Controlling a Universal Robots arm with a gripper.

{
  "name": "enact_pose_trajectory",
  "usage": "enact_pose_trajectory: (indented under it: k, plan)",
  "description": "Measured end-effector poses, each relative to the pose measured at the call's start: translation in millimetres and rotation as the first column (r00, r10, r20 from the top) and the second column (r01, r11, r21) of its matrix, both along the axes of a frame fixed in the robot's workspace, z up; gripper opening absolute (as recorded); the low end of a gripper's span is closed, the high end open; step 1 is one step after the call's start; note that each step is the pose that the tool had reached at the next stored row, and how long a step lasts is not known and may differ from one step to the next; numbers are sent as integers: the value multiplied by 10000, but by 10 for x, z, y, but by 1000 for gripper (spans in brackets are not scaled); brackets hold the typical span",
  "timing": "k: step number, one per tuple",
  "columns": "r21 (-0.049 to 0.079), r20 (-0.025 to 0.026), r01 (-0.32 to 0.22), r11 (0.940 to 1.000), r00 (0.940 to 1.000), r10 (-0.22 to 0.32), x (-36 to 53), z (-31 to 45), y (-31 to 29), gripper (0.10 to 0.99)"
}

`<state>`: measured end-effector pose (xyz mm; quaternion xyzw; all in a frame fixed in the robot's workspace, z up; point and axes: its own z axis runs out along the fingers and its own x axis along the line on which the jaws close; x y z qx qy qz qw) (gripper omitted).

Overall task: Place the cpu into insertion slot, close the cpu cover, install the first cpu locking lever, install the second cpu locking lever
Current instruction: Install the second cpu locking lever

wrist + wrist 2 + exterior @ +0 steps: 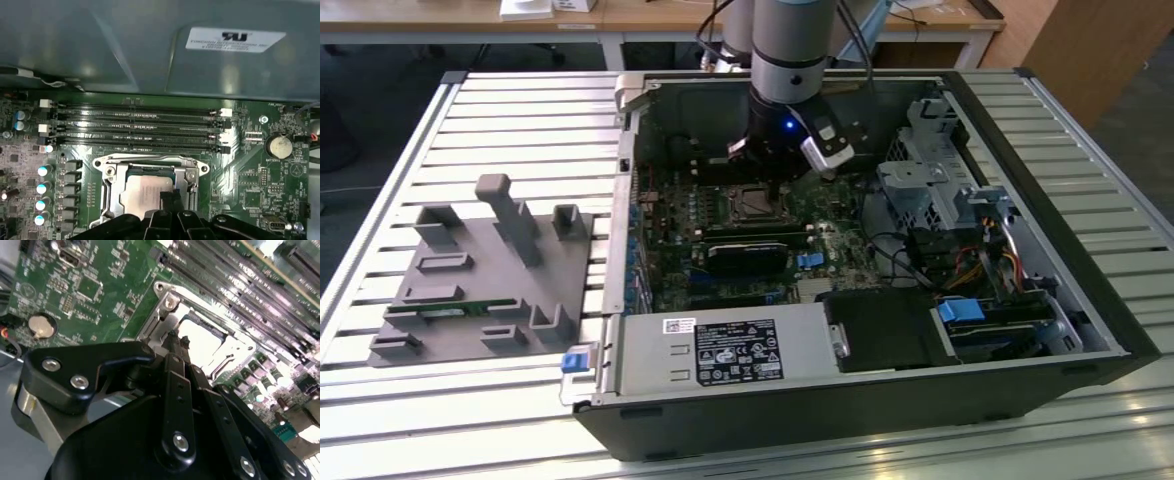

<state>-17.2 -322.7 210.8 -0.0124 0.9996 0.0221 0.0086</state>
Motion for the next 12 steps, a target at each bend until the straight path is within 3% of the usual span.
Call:
enact_pose_trajectory:
  k: [7, 12]
  plan:
    - [2, -9, 0, 10000, 10000, 0, 0, 190, 0, 106]
    - [-3, -16, 0, 10000, 10000, 0, 0, 215, -31, 106]
